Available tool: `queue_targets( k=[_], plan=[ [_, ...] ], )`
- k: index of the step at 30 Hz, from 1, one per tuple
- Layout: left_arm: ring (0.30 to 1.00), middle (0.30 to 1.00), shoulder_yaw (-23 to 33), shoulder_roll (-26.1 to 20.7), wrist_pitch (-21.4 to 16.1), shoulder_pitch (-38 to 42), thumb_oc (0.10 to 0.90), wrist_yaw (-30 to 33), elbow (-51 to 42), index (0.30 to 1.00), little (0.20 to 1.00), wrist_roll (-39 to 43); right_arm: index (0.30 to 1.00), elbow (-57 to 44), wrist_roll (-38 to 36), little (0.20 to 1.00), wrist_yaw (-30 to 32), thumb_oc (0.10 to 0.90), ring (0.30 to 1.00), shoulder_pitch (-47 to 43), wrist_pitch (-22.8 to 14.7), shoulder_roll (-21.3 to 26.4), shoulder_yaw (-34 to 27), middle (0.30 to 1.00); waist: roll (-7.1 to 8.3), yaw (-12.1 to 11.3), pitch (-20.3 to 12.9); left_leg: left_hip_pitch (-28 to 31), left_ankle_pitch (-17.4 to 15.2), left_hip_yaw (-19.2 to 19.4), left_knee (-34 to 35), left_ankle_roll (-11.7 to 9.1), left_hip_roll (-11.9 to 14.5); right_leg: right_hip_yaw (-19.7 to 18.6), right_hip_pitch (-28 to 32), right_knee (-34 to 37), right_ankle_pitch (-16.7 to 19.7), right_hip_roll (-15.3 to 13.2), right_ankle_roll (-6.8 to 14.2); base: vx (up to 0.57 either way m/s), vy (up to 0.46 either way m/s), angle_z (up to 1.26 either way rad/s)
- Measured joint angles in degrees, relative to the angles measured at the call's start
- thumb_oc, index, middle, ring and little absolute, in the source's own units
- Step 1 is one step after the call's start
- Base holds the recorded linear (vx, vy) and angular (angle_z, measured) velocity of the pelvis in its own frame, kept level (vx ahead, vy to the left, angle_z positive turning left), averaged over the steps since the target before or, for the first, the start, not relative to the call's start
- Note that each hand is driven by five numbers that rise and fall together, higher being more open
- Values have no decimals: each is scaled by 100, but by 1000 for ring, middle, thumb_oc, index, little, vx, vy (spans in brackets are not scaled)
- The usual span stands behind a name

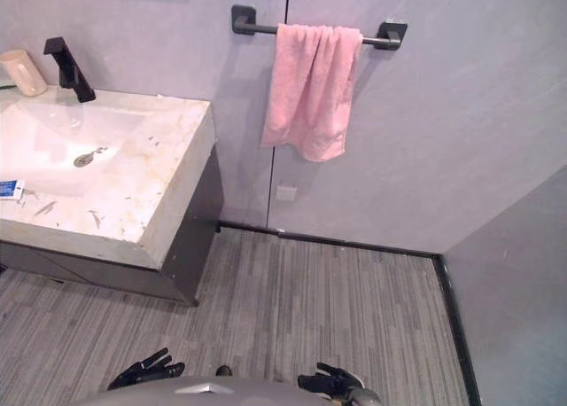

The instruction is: Organize the bathroom.

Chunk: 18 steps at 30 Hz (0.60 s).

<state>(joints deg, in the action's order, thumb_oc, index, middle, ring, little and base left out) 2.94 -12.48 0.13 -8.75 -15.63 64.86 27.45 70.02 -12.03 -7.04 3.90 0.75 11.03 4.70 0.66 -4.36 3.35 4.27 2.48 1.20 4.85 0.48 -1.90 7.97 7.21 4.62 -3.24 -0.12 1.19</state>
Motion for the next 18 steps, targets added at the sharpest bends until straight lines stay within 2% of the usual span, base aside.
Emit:
queue_targets(
  k=[18],
  plan=[
    [900,900,9,12,27,146,800,3,218,900,900,-5,900,9,-20,900,151,800,900,9,111,-18,-200,900,-53,2,12,19,-27,65,-1,37,-59,-48,-28,-88,-8,-72,15,1,6,0]
  ],
)
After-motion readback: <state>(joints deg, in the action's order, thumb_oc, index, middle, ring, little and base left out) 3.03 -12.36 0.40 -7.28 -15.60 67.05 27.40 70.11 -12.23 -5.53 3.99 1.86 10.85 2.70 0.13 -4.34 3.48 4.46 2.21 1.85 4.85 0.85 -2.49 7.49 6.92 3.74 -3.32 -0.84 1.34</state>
